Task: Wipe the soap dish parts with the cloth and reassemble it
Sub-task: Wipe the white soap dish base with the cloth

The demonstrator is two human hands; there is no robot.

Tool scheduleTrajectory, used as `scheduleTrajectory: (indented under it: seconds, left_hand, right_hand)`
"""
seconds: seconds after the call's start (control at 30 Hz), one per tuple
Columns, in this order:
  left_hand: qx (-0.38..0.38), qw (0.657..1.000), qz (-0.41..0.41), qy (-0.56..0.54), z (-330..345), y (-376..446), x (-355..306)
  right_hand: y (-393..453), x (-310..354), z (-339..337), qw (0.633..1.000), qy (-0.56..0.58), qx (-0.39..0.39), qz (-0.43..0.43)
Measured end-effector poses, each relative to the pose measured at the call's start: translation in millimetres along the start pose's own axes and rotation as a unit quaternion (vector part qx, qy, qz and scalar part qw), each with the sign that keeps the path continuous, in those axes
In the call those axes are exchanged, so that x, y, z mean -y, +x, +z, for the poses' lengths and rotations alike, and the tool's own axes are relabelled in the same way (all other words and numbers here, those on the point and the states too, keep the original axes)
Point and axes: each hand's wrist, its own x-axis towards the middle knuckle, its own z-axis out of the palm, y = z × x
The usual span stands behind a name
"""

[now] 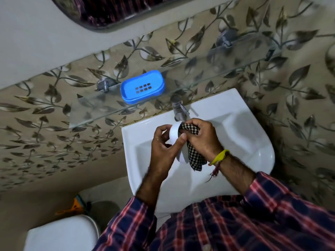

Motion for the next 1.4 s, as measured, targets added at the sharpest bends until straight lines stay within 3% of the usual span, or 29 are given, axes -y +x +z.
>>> scheduleTrajectory:
  seconds: [0.07,0.2,0.33,0.47,0.6,0.7,0.83,1.0,1.17,1.3,1.4]
  left_hand:
    - [0.042,0.998,-0.013,-0.045,2.5,-4.5,2.1]
    - [0.025,0.997,-0.024,-0.071,-3.5,-1.5,1.7]
    - [0.005,0.991,-0.082,-0.104,-14.1,11.2,-5.0]
    - [0.037,0.989,-0.104,-0.101,-4.8,8.9,-1.7]
    - [0.051,0.989,-0.091,-0.100,9.5,-5.1,-2.3]
    - [0.072,0.982,-0.103,-0.140,4.2,-2.1,-1.7]
    - [0.085,0.974,-0.084,-0.194,-5.4,9.3,-6.8]
    - [0.094,0.969,-0.119,-0.196,-1.3,5.7,-1.9]
    - [0.084,0.963,-0.120,-0.229,-13.8,20.8,-7.3]
    - [0.094,0.966,-0.140,-0.195,-2.9,11.7,-6.3]
    - [0.104,0.961,-0.134,-0.217,-10.3,13.4,-2.1]
  right_hand:
    - [4.4,3.2,-1.7,0.997,0.065,0.019,0.030]
    - [2.1,12.3,-4.2,0.993,0.087,0.079,0.009]
    - [1.6,19.6,-14.9,0.998,0.060,0.030,-0.017]
    - [0.5,29.1,1.4,0.985,0.118,0.003,0.125]
    - [-5.7,43.8,15.5,0.925,0.293,0.048,0.238]
    - [-10.7,44.1,11.3,0.932,0.293,0.098,0.190]
    - [-17.5,45.9,8.7,0.962,0.202,0.162,0.089]
    - [-4.8,51.6,14.1,0.950,0.248,0.111,0.150]
    - [-18.0,51.9,17.0,0.966,0.147,0.203,0.062]
    - [-3.9,57.7,13.6,0.975,0.178,0.112,0.073]
    - [-15.8,50.9,12.4,0.975,0.126,0.178,0.050]
